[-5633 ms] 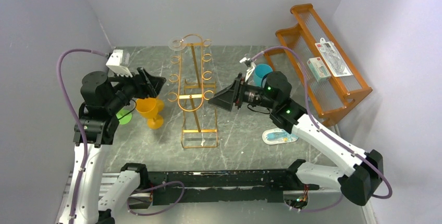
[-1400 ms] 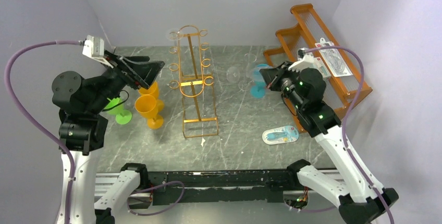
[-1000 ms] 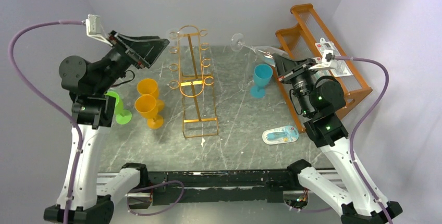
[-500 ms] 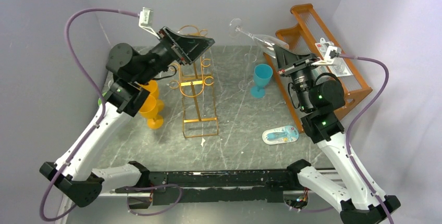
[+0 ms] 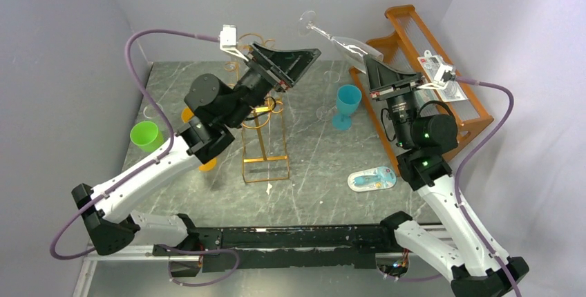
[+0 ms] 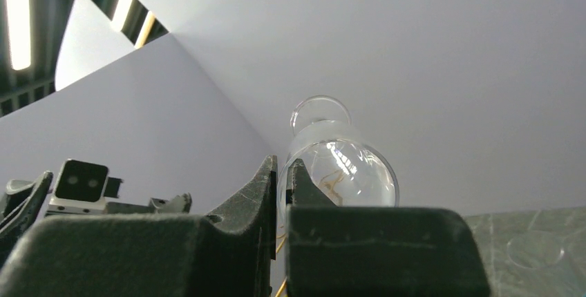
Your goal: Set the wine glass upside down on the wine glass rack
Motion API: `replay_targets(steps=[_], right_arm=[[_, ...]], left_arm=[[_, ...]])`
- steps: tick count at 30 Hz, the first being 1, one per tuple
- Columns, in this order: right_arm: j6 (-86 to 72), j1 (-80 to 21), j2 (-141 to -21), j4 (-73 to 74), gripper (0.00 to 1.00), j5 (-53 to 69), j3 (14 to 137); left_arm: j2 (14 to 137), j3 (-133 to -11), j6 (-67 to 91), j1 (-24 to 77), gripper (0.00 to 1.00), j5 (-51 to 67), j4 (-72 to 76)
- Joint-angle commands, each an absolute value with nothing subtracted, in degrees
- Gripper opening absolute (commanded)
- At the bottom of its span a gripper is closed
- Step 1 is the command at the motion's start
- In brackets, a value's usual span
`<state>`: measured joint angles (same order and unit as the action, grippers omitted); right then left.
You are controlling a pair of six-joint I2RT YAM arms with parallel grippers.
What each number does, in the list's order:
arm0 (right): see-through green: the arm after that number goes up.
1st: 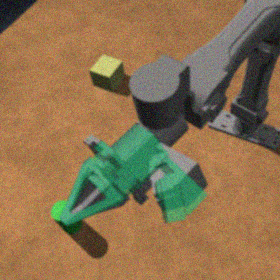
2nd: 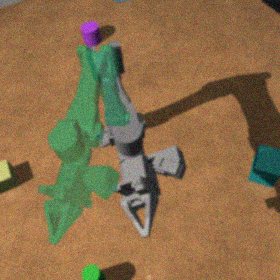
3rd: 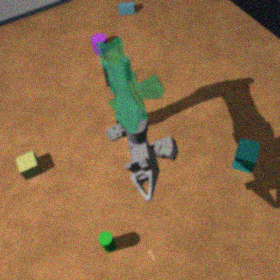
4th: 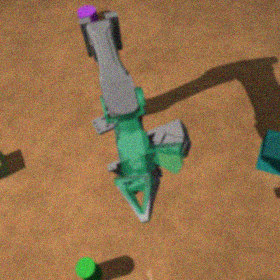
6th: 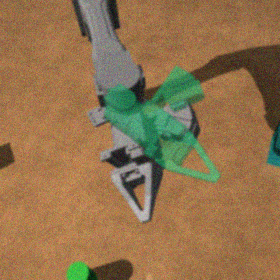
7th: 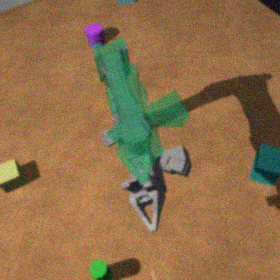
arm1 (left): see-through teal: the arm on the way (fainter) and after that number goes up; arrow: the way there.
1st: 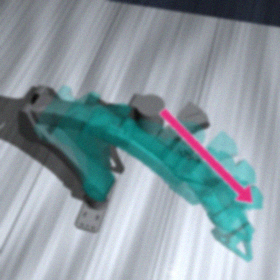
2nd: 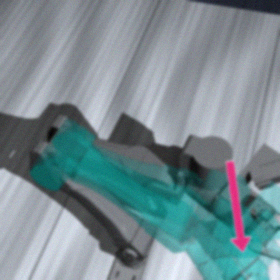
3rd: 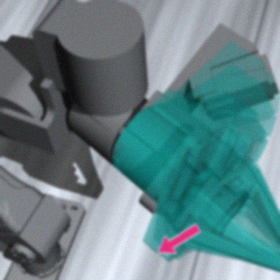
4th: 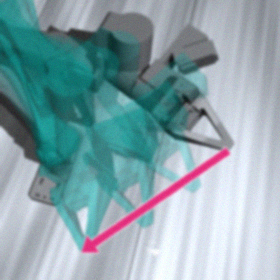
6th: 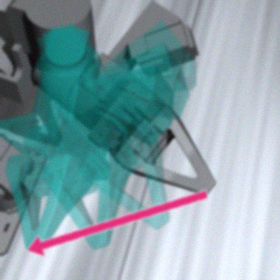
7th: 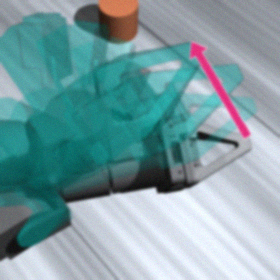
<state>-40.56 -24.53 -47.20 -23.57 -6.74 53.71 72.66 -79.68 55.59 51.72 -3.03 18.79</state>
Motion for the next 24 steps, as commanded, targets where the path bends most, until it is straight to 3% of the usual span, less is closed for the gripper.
replay_targets(steps=[1, 10, 18, 22, 24], right_arm=[[-43.13, -24.26, -47.61, -30.79, 0.0, -4.19, 53.66], [-46.19, -24.27, -46.26, -34.05, 0.0, -1.44, 52.56], [-49.36, -24.34, -42.35, -32.78, 0.0, -0.26, 51.54], [-51.16, -24.29, -41.24, -33.02, 0.0, 1.82, 50.74], [-51.99, -24.32, -41.25, -33.49, 0.0, 2.62, 50.59]], left_arm=[[73.72, -78.4, 57.71, 57.04, 0.94, -16.49, 23.45], [79.17, -81.8, 57.31, 60.55, 0.9, -24.37, 25.01], [80.83, -79.35, 53.31, 60.83, 0.89, -30.57, 38.5], [81.38, -79.23, 53.88, 60.86, 0.84, -31.18, 41.69], [81.72, -79.76, 54.37, 60.91, 0.77, -30.32, 41.87]])
